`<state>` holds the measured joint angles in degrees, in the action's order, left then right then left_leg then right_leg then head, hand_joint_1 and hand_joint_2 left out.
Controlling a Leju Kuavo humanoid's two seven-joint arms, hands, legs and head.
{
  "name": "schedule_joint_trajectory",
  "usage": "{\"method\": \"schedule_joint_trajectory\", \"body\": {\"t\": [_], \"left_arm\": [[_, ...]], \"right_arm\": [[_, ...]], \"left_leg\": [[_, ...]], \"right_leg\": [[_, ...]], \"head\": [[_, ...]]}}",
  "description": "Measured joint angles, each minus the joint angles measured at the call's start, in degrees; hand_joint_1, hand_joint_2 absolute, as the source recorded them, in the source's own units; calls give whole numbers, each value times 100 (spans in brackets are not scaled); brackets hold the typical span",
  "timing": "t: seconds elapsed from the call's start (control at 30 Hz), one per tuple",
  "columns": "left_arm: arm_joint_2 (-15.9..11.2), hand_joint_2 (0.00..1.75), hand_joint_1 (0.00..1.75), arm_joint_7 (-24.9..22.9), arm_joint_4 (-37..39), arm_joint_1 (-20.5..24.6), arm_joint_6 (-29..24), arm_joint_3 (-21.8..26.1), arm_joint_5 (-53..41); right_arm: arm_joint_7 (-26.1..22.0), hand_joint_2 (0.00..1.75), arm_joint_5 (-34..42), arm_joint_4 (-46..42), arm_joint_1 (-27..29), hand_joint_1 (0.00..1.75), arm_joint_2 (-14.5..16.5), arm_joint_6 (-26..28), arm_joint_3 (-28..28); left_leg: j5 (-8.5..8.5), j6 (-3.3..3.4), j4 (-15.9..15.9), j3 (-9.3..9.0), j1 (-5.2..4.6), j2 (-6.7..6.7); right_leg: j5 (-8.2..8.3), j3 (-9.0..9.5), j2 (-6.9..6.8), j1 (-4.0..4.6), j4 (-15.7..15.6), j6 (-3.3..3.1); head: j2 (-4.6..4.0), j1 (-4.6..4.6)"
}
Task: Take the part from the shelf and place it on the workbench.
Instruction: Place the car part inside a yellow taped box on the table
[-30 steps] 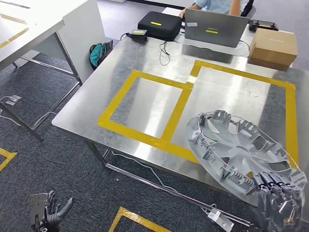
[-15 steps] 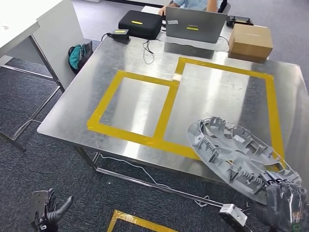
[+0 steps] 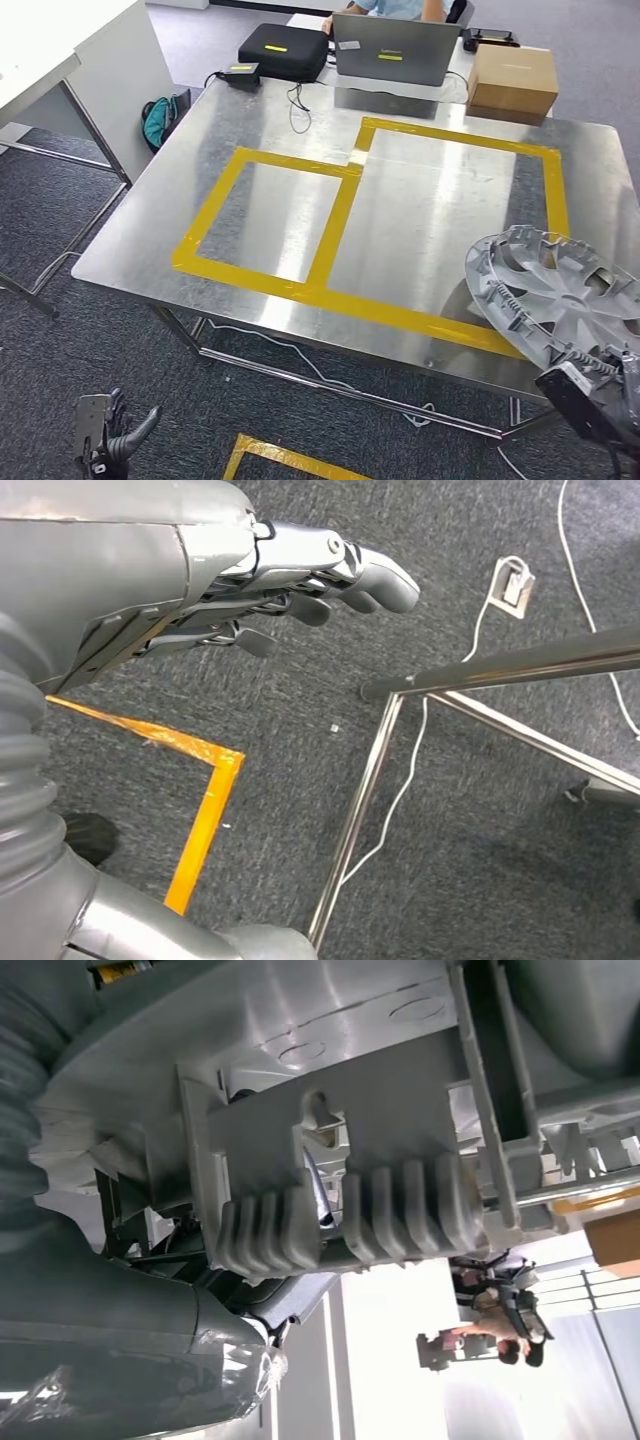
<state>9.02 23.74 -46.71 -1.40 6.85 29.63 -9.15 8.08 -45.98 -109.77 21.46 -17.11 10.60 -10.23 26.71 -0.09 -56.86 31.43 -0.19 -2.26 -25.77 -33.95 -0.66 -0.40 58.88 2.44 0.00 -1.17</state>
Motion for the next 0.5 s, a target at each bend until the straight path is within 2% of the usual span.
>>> {"method": "schedule_joint_trajectory", "body": {"t": [0.13,0.23,0.37,0.5], "left_arm": [[-30,175,0,1,78,20,3,-19,-21],[-67,175,0,13,145,58,17,-55,-51],[-126,175,0,49,267,161,19,-166,-92],[-171,175,0,76,399,304,17,-350,-110]], "right_arm": [[150,175,14,120,-83,169,-27,-189,-128],[272,175,43,353,-346,169,-189,-461,-227],[283,175,-309,875,-937,169,-528,-776,-188],[91,175,-938,1537,-1672,169,-886,-1006,279]], "left_leg": [[-4,-8,0,1,-5,-1],[-5,-8,-1,2,-15,-1],[-14,-3,-2,6,-22,-1],[-26,5,-3,12,-27,-3]], "right_leg": [[8,3,2,-3,-2,-2],[19,6,5,-12,-8,7],[46,7,11,-19,-21,14],[66,4,19,-24,-27,24]], "head": [[0,-1],[0,-1],[0,-2],[0,-3]]}}
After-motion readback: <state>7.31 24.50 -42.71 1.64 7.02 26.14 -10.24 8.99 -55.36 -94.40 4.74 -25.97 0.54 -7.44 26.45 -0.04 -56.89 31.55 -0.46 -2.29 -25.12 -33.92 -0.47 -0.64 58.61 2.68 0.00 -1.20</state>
